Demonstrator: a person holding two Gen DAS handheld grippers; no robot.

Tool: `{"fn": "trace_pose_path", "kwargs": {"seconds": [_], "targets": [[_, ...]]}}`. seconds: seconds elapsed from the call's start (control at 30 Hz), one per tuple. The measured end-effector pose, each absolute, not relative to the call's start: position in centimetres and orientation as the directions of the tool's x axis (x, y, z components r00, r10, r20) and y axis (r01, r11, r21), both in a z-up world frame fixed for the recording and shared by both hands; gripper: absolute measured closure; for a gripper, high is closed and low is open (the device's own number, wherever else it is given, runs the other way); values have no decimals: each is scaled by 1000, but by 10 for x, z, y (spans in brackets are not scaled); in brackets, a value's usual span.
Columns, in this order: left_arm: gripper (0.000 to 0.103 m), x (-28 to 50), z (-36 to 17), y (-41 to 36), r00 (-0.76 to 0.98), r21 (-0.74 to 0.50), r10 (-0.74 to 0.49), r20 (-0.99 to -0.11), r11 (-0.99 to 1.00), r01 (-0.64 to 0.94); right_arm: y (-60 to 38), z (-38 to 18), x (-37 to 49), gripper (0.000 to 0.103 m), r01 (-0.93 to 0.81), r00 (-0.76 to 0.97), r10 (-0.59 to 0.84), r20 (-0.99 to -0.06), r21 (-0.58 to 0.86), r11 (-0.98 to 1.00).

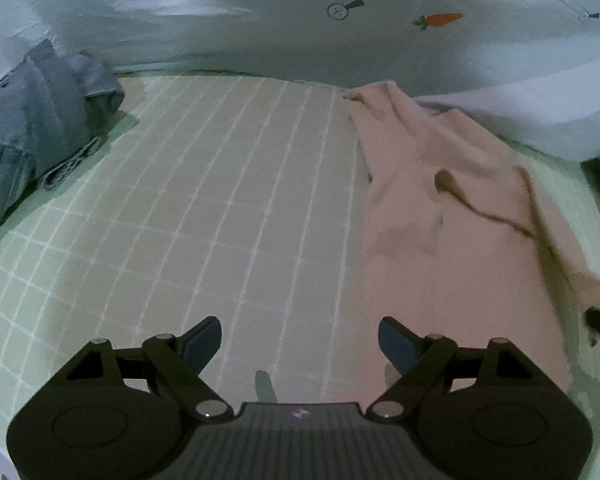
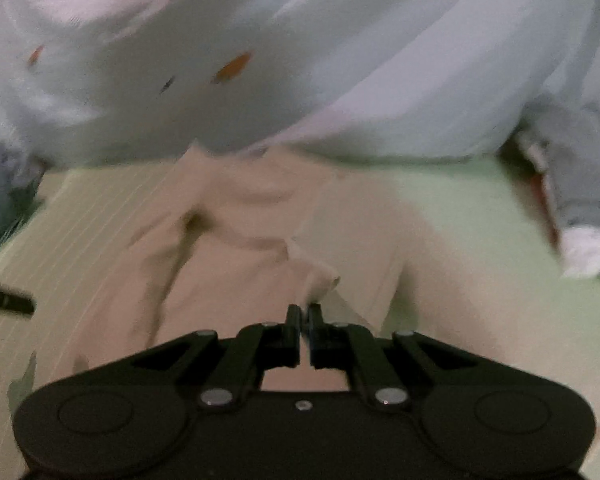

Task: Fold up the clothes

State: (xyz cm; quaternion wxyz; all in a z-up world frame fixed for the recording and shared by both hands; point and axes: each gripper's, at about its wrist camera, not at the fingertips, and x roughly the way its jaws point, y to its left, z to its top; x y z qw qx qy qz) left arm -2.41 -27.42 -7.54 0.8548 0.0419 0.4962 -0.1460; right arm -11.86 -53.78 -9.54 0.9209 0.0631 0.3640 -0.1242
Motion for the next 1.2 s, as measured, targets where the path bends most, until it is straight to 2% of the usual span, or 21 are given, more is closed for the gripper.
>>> {"fn": "trace_pose_path", "kwargs": {"seconds": [0.17, 0.33, 0.4, 0.43, 0.47, 0.6, 0.67, 0.8, 1.03, 1.1, 1.2], "targets": [[17, -33, -77, -252, 450, -53, -197, -871, 948, 312, -493, -110, -130, 99, 210, 666, -122, -736, 28, 977], [17, -37, -78, -241, 442, -50, -195, -875, 947, 318, -483, -109, -141, 96, 229, 652, -100, -752, 69, 971], [17, -40, -78, -245, 442, -46, -195, -876, 944, 327, -484, -108, -146, 79, 251, 651, -96, -753, 94, 963], [17, -42, -78, -247, 442, -44, -196, -876, 943, 331, -483, -107, -151, 60, 268, 652, -108, -751, 94, 959], [17, -44, -79, -251, 442, -42, -198, -875, 940, 339, -483, -107, -155, 48, 283, 653, -124, -747, 89, 955], [16, -52, -78, -274, 445, -40, -216, -869, 927, 372, -499, -107, -165, 28, 332, 648, -168, -742, 77, 940], [16, -55, -78, -291, 448, -43, -230, -864, 920, 390, -512, -109, -170, 10, 362, 636, -196, -746, 64, 930], [16, -64, -81, -333, 454, -29, -248, -856, 899, 436, -544, -117, -184, 1, 415, 601, -243, -761, 37, 909], [16, -81, -87, -393, 451, -17, -279, -848, 864, 503, -603, -132, -211, 0, 489, 538, -297, -789, 5, 872], [19, -86, -89, -409, 450, -15, -291, -844, 852, 523, -613, -135, -216, 0, 493, 527, -305, -793, -8, 870], [30, -90, -94, -422, 433, -26, -310, -846, 836, 548, -623, -137, -224, 0, 488, 514, -320, -796, -36, 872]]}}
